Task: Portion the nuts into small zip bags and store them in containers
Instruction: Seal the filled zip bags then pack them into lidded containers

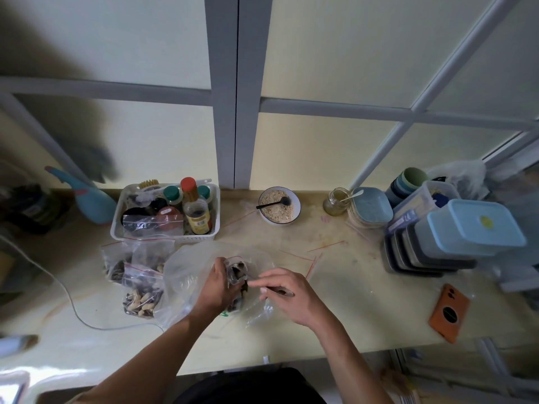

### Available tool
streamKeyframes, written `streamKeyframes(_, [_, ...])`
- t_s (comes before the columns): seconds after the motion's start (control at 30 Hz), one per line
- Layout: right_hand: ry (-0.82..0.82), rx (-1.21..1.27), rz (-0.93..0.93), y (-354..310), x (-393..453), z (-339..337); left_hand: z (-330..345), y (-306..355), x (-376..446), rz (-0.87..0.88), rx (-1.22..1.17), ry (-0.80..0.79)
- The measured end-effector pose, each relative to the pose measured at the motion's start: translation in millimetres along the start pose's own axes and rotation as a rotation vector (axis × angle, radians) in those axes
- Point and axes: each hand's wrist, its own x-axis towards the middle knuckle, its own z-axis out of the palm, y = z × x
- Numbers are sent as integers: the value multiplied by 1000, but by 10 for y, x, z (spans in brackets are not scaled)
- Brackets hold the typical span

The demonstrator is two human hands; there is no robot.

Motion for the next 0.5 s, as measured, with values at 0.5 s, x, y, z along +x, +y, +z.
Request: streamKeyframes(0.5, [180, 109, -53, -9, -59, -36, -17, 32, -36, -82, 40, 18])
